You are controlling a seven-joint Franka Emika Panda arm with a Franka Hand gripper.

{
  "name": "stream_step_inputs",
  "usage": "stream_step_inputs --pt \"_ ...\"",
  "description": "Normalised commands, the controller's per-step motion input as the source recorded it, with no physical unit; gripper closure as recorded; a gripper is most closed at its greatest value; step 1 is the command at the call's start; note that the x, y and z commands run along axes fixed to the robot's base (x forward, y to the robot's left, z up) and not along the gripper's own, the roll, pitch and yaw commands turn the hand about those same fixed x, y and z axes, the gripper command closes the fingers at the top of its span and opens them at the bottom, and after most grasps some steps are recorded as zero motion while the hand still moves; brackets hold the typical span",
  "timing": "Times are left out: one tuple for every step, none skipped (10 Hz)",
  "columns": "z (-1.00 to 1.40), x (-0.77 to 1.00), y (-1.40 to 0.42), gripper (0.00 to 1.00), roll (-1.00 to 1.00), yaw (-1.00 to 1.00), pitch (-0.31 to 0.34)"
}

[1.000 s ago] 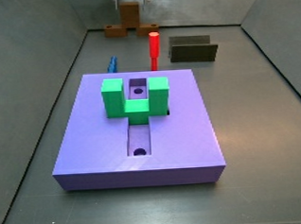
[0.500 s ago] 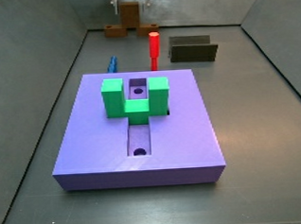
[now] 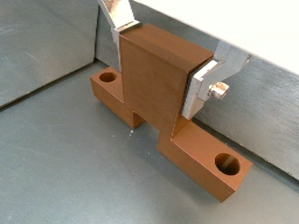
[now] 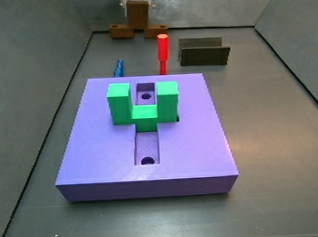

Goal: Pick up the brown object. Move up. Move to above the board. Insert the brown object.
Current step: Pick up the brown object.

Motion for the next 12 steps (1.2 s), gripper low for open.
stream_step_inputs --pt "0.00 0.00 0.00 1.00 0.00 0.00 0.000" --pt "0.00 0.00 0.00 1.00 0.00 0.00 0.000" --pt "0.00 0.00 0.00 1.00 0.00 0.00 0.000" --pt "0.00 0.00 0.00 1.00 0.00 0.00 0.000" --pt "0.00 0.00 0.00 1.00 0.00 0.00 0.000" --pt "0.00 0.00 0.00 1.00 0.00 0.00 0.000" --pt "0.00 0.00 0.00 1.00 0.00 0.00 0.000" --pt "0.00 0.00 0.00 1.00 0.00 0.00 0.000" --pt "0.00 0.00 0.00 1.00 0.00 0.00 0.000" --pt "0.00 0.00 0.00 1.00 0.00 0.00 0.000" --pt "0.00 0.00 0.00 1.00 0.00 0.00 0.000" --pt "0.00 0.00 0.00 1.00 0.00 0.00 0.000"
